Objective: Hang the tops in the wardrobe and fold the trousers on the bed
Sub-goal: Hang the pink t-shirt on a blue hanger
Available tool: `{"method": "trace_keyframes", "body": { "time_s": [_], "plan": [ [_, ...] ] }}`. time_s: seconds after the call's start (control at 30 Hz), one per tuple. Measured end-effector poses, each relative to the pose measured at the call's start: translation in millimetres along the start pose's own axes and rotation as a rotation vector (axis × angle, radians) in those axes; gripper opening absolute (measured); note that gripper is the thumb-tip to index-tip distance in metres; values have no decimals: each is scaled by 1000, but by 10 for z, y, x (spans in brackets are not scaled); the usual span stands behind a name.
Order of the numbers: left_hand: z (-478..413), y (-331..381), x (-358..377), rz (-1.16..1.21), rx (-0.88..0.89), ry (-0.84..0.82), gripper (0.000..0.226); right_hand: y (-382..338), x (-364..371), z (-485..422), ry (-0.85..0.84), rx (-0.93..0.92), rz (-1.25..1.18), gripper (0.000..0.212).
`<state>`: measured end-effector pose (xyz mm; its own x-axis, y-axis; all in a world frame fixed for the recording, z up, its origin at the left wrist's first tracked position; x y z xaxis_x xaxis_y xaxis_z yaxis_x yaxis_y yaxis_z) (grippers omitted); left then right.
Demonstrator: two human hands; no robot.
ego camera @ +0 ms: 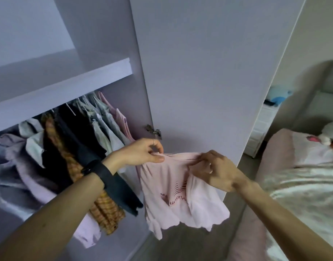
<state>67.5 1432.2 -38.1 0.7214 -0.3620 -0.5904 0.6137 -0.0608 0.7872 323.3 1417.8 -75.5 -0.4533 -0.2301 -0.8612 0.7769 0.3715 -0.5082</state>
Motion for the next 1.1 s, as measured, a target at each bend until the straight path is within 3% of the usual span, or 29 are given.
{"method": "trace_keyframes", "body": {
  "time_s": [0.07, 0.2, 0.3, 0.4, 0.5, 0.6, 0.73, 0.8, 0.9, 0.97, 1.0, 1.03, 1.1],
  "plan": [
    [50, -1, -82, 8, -15, 10, 20, -1, 126, -97, 89, 76, 22, 48],
    [145, -29, -283, 101, -66, 83, 21, -197, 162, -249, 252, -2, -6, 15],
    [212, -133, -402, 108, -109, 118, 31, -324, 140, -375, 197, -100, -18, 23],
    [268, -333, -499, -46, -146, 173, 38, -400, 153, -525, 115, -132, -5, 30],
    [427, -552, -668, -52, -169, 318, 32, -391, 195, -669, 76, -99, -12, 28],
    [615, -710, -811, -14, -181, 450, 36, -389, 305, -780, 97, -114, 129, 20],
    [827, -911, -811, -96, -230, 367, 25, -489, 578, -1009, 69, -92, 216, 20],
    [958, -977, -778, -12, -241, 330, 19, -558, 663, -1111, 88, -95, 189, 23],
    [1242, -1160, -746, 335, -295, 371, 13, -725, 692, -1195, 167, -203, 44, 26],
    [1414, -1252, -779, 393, -247, 502, 5, -814, 665, -1256, 260, -286, -27, 28],
    [1499, -1317, -814, 310, -242, 610, 5, -816, 702, -1311, 265, -304, -4, 29],
    [1598, -1431, -821, 198, -277, 711, 13, -809, 802, -1396, 209, -308, 58, 28],
    [1757, -1620, -686, -19, -408, 759, 9, -730, 1117, -1568, -87, -251, 279, 31]
  ]
}}
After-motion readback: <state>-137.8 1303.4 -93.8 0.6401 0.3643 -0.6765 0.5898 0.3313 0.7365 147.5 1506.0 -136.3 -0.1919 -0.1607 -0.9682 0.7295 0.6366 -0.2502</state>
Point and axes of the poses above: each hand's wrist, its own z-axis away from the middle knuckle, its own x-axis out of the palm, y = z × x, the point moved 5 cm from there along -z, towards the middle knuckle, and after that the axes turned 1 degree about z, right-handed, at the moved point
